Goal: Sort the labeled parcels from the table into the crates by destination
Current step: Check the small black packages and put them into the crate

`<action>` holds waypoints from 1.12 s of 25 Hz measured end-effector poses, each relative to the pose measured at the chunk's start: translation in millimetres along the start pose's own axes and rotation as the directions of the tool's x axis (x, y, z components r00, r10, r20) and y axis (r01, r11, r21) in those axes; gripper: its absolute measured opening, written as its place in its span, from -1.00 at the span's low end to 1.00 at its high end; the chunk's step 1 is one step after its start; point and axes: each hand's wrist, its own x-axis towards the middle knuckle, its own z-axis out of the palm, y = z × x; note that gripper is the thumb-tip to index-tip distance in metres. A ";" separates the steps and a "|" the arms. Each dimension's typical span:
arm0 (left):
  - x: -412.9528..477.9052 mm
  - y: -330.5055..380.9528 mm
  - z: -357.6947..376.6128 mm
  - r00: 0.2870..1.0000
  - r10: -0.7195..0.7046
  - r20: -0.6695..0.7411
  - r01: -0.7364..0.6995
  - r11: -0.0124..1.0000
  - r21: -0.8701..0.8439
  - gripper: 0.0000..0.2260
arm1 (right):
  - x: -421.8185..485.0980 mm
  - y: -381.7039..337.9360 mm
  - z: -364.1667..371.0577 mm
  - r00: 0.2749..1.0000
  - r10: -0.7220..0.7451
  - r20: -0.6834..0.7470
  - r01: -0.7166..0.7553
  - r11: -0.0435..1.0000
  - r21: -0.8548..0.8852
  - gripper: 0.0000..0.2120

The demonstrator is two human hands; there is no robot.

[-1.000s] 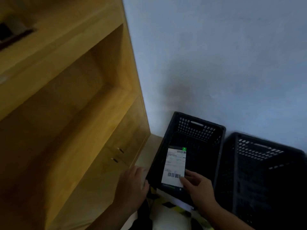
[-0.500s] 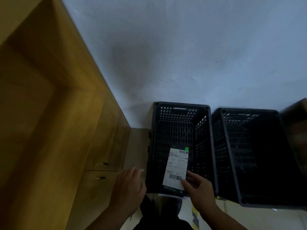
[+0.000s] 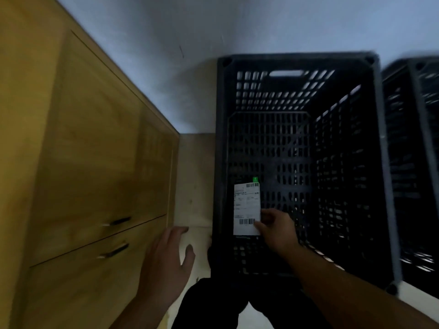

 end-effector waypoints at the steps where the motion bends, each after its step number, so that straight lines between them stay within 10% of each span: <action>1: 3.4 -4.8 6.3 1.000 0.000 0.013 0.000 1.000 -0.008 -0.70 | 10.4 5.6 7.3 1.000 0.020 0.012 -0.020 1.000 -0.008 -0.66; 15: 3.9 -28.1 43.4 0.995 -0.103 -0.005 0.103 0.994 -0.044 -0.68 | 67.8 26.9 47.4 0.993 0.083 0.090 -0.043 0.925 -0.377 -0.79; 21: -15.7 -20.1 27.1 0.989 -0.146 -0.024 0.146 0.989 -0.031 -0.72 | 44.0 -8.9 34.5 0.982 0.110 0.151 0.030 0.705 -0.708 -0.63; 28: -69.4 70.1 -79.8 0.993 0.049 -0.110 -0.044 0.998 0.054 -0.71 | -134.8 -93.6 -68.0 0.881 -0.473 0.008 0.283 0.513 -0.810 -0.55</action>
